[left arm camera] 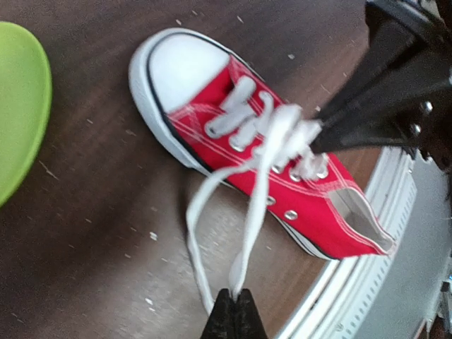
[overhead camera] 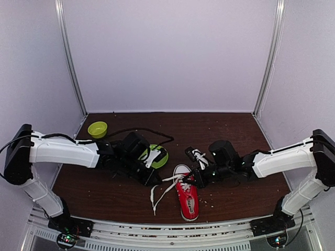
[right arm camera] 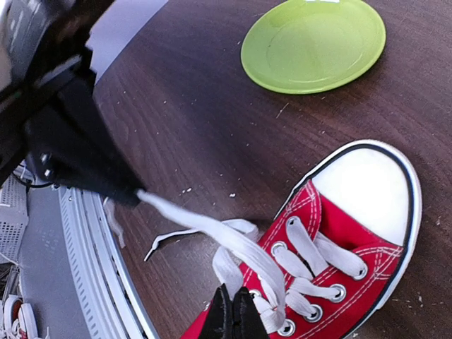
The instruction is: Tie the shoes
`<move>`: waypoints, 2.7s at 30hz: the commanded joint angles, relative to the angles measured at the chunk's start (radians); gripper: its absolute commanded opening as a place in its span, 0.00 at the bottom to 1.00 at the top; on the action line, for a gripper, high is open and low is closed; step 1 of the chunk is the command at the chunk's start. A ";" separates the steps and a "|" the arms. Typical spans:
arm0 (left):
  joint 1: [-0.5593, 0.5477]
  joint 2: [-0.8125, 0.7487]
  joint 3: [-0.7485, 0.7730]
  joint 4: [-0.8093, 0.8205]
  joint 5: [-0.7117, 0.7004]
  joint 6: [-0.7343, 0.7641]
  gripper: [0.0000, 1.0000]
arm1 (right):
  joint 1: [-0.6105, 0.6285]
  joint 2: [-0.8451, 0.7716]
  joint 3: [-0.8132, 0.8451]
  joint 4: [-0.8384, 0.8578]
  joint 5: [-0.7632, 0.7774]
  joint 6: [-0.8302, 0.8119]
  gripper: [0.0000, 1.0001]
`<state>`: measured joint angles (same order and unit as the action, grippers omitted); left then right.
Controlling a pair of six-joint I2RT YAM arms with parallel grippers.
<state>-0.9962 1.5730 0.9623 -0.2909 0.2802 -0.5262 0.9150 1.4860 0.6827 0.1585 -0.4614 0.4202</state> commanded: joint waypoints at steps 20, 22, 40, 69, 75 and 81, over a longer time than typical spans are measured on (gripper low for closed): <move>-0.164 0.071 0.212 0.046 0.201 -0.134 0.47 | 0.017 -0.051 0.013 0.015 0.066 0.008 0.00; -0.123 0.023 0.149 0.087 0.115 -0.112 0.42 | 0.018 -0.061 -0.003 0.040 0.043 0.000 0.00; -0.024 0.156 0.188 0.185 0.155 0.027 0.35 | 0.025 -0.063 -0.051 0.124 -0.063 -0.010 0.00; -0.012 0.126 0.087 0.281 0.180 0.025 0.00 | 0.172 -0.273 -0.286 0.022 0.231 0.125 0.53; -0.012 0.119 0.080 0.277 0.169 0.023 0.00 | 0.194 -0.216 -0.287 0.078 0.207 0.150 0.44; -0.012 0.114 0.074 0.288 0.166 0.021 0.00 | 0.196 -0.212 -0.307 0.126 0.156 0.171 0.24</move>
<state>-1.0149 1.7241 1.0496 -0.0525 0.4526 -0.5167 1.1049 1.2739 0.3927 0.2173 -0.2790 0.5667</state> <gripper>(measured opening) 0.008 0.255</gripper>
